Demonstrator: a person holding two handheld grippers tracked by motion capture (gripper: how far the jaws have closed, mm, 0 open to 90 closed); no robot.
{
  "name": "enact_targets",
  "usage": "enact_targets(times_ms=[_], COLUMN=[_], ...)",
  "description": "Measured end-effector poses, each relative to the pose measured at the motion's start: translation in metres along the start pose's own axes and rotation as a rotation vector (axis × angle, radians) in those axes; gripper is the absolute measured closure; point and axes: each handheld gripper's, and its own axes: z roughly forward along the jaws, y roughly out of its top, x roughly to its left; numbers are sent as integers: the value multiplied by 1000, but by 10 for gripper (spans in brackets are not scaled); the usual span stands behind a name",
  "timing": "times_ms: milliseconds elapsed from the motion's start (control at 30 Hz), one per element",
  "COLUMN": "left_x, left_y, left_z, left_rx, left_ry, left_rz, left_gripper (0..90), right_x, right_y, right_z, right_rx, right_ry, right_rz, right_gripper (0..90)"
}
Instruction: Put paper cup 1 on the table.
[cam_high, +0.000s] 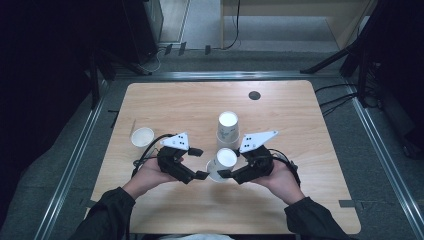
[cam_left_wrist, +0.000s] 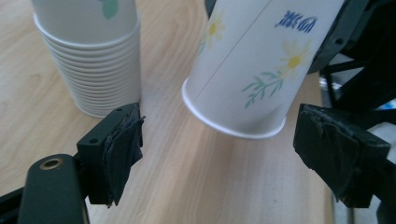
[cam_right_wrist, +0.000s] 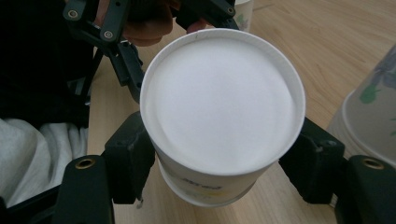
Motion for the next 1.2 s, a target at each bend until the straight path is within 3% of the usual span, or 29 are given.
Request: enact_targets(times_ms=[133,367,567,633,1000,1200], left_x=[-3,-7,-10,-11,-10,-11], left_y=[-1,0,0,0,0,0], left_z=[5,8,10,10,8,8], left_rx=[19,10,-3,-8,-7,-3], left_ry=[1,-35,-45,-39,-45,-46], left_rz=[25,45,55,67,58,66], left_gripper=[158,157,158,196,235,248], right_x=[-1,1,1,1,-2,-1], right_y=[1,3,5,6,4,4], right_z=[4,8,10,11,12,12], right_rx=[-22,-61,-96,-111,-112,-104], right_ry=[34,66,99,113,133,130], right_rz=[13,7,24,36,60,49], right_gripper=[317,322,322,323,320,319])
